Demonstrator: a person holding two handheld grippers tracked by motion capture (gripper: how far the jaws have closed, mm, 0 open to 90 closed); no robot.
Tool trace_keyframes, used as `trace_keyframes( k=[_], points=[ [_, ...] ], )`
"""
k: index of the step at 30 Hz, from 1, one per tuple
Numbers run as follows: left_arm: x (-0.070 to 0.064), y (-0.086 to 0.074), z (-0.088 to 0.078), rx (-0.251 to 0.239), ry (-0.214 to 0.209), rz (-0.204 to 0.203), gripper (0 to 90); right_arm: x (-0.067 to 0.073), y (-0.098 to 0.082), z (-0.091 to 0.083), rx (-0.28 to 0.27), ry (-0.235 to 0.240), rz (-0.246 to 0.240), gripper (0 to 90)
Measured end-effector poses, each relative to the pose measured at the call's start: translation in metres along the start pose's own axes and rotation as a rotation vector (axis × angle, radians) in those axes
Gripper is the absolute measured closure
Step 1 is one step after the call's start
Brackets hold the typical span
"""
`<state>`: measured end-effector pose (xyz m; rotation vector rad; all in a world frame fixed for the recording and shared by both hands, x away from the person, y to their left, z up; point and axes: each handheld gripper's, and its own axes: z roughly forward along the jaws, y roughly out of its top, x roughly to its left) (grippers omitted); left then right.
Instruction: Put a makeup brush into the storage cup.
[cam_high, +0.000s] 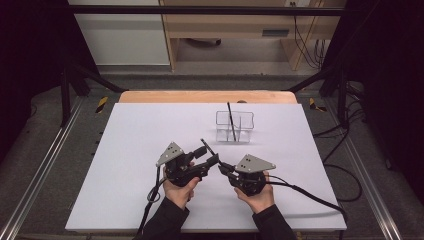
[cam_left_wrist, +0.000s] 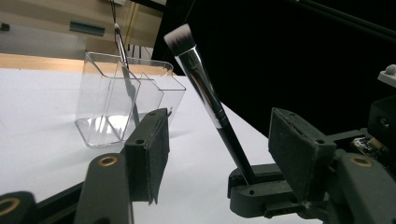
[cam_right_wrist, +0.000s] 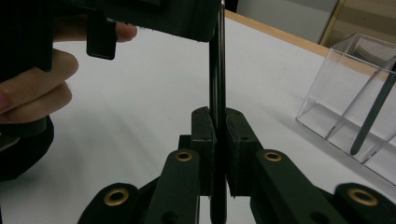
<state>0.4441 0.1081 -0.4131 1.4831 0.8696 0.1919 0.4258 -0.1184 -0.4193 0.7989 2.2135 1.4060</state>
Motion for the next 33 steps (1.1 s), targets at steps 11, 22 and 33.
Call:
trace_keyframes(
  k=[11, 22, 33],
  points=[
    [-0.0003, -0.0007, 0.0003, -0.022, -0.017, -0.028, 50.4, 0.0005, 0.0001, 0.0010, -0.010, 0.003, 0.016, 84.0],
    [-0.0013, -0.0018, 0.0015, -0.027, -0.025, -0.044, 62.6, 0.0009, 0.0002, 0.0015, -0.018, 0.009, 0.028, 84.0],
    [-0.0017, -0.0012, 0.0013, -0.040, -0.025, -0.067, 71.6, 0.0013, 0.0001, 0.0018, -0.021, 0.014, 0.032, 84.0]
  ],
)
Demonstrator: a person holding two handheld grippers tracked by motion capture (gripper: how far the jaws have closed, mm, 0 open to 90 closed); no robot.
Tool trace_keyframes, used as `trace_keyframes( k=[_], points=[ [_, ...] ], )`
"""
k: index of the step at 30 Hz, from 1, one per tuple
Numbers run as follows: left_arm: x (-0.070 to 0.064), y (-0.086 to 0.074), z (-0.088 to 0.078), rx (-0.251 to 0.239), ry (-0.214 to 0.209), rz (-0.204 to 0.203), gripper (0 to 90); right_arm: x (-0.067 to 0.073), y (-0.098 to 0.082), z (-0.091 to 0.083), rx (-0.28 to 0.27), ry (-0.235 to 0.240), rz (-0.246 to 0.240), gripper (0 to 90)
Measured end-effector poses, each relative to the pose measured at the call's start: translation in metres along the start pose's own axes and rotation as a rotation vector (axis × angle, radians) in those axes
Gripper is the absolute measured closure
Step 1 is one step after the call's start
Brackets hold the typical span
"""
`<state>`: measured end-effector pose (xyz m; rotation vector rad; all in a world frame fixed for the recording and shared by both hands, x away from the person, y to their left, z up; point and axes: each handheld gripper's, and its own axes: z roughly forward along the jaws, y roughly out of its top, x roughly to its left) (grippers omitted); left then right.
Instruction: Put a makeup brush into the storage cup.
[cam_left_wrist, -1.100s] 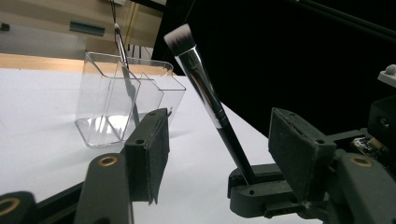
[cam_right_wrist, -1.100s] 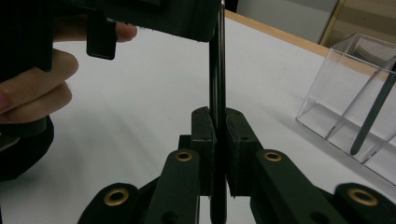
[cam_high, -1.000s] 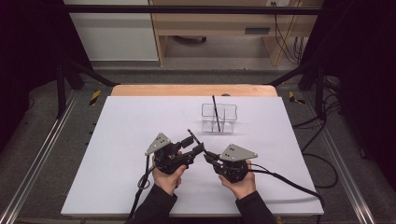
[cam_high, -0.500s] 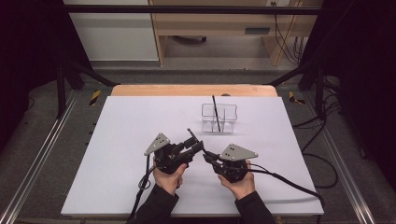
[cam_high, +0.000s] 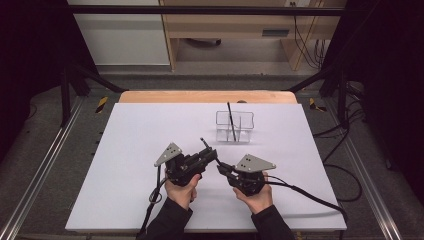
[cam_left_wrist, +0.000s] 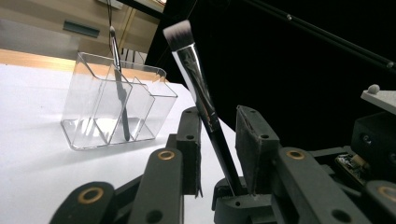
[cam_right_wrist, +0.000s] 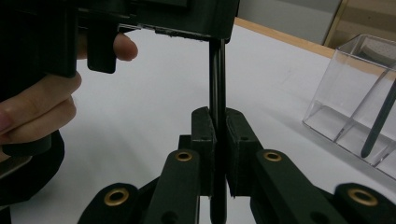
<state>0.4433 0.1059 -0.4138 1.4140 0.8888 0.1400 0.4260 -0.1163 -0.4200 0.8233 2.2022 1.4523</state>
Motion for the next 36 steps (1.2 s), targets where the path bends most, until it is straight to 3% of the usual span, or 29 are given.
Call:
trace_keyframes(
  k=[9, 17, 26, 36],
  points=[
    [0.000, 0.000, -0.001, -0.004, 0.003, -0.003, 76.6, 0.000, 0.000, 0.000, -0.003, 0.009, 0.005, 83.9],
    [-0.002, 0.001, -0.002, -0.002, -0.021, 0.002, 79.3, 0.000, 0.000, 0.001, -0.001, 0.012, 0.006, 83.3],
    [-0.009, 0.003, -0.002, 0.011, -0.040, 0.036, 83.0, 0.000, -0.001, 0.002, 0.007, 0.015, 0.011, 81.4],
    [-0.013, 0.007, -0.004, 0.028, 0.002, 0.113, 83.1, -0.001, 0.003, -0.002, -0.011, -0.009, 0.026, 59.2]
  ],
)
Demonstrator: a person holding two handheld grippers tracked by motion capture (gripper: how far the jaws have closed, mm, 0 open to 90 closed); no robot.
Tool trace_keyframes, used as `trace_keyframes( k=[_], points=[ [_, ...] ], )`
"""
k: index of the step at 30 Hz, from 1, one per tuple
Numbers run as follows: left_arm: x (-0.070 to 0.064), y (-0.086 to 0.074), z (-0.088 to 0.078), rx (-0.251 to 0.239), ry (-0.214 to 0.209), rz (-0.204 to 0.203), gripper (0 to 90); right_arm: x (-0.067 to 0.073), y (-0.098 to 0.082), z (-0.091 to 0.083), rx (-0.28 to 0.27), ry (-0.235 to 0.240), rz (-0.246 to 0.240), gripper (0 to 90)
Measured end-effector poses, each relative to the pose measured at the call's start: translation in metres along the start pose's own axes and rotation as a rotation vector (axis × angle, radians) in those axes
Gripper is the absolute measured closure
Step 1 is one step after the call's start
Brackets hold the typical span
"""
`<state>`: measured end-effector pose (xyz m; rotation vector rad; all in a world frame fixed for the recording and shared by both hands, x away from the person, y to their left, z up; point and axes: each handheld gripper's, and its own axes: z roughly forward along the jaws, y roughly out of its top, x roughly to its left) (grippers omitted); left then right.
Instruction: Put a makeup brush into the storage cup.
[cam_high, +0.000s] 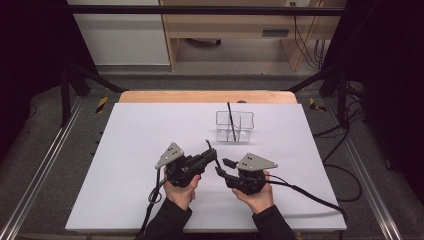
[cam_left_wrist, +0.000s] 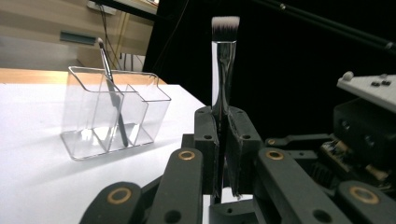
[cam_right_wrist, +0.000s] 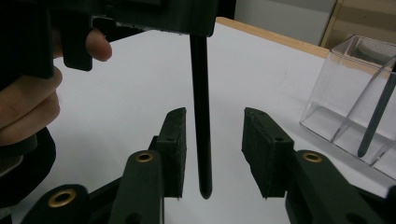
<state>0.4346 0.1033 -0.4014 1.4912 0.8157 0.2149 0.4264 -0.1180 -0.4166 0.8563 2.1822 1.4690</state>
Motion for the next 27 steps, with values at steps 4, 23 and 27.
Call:
trace_keyframes(
  k=[4, 23, 27],
  points=[
    [-0.004, -0.003, 0.003, 0.032, 0.011, 0.038, 83.1, -0.001, 0.002, -0.002, -0.005, 0.003, 0.010, 58.9],
    [-0.010, -0.009, 0.014, 0.104, 0.012, 0.078, 83.1, -0.001, 0.003, -0.003, 0.000, 0.027, 0.027, 81.7],
    [-0.011, -0.009, 0.014, 0.105, 0.008, 0.079, 83.1, -0.001, 0.002, -0.003, 0.004, 0.028, 0.025, 83.6]
  ],
)
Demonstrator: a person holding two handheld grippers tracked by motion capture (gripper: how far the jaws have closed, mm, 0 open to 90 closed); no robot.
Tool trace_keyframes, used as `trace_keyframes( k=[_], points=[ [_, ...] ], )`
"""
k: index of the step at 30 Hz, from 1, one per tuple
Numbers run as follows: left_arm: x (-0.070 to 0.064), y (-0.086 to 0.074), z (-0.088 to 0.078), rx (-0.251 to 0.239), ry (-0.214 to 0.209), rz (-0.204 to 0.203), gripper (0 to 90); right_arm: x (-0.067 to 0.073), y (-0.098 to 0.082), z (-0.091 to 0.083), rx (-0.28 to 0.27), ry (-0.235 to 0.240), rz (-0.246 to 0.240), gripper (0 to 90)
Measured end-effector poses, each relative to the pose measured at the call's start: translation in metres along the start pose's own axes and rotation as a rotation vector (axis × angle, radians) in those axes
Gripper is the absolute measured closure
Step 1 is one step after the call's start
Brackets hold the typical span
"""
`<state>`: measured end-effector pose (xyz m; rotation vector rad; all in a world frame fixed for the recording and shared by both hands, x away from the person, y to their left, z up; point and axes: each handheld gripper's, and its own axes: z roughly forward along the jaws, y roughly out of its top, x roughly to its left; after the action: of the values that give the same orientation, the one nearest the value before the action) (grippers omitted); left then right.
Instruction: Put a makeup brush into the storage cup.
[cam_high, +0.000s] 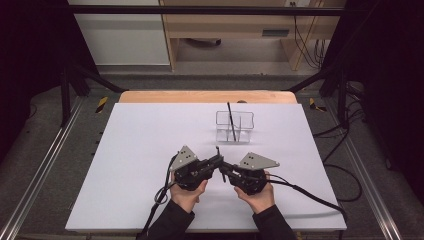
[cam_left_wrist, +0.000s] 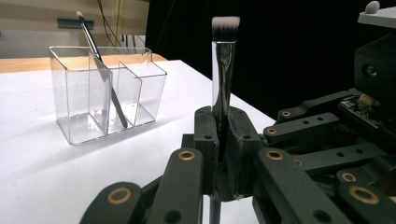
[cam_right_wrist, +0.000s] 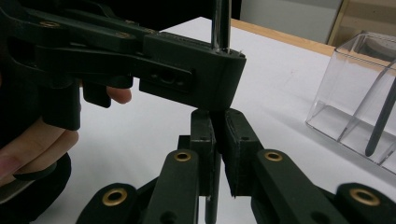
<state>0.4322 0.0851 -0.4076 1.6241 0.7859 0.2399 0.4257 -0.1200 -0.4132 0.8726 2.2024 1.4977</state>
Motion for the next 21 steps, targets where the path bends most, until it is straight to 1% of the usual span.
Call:
trace_keyframes(
  k=[5, 8, 12, 15, 17, 18, 21],
  points=[
    [0.001, 0.001, 0.000, -0.002, -0.008, 0.000, 82.4, 0.000, 0.000, -0.001, -0.007, 0.004, 0.002, 84.0],
    [0.001, 0.004, -0.001, -0.006, -0.009, 0.005, 79.1, 0.000, 0.001, -0.001, -0.008, 0.003, 0.003, 84.1],
    [0.003, 0.010, -0.005, -0.002, -0.009, 0.020, 67.5, -0.001, 0.000, 0.000, 0.000, -0.002, 0.002, 84.1],
    [0.005, 0.014, -0.010, -0.002, 0.002, 0.037, 57.8, -0.002, 0.000, 0.000, 0.003, -0.005, 0.005, 84.0],
    [0.008, 0.017, -0.014, -0.002, 0.009, 0.050, 50.3, -0.003, 0.000, 0.000, 0.002, -0.009, 0.008, 84.1],
    [0.010, 0.019, -0.017, -0.003, 0.022, 0.062, 48.1, -0.003, 0.000, -0.001, 0.001, -0.011, 0.007, 84.0],
    [0.016, 0.023, -0.025, -0.002, 0.028, 0.086, 41.2, -0.006, 0.001, -0.001, 0.001, -0.021, 0.008, 84.1]
  ],
)
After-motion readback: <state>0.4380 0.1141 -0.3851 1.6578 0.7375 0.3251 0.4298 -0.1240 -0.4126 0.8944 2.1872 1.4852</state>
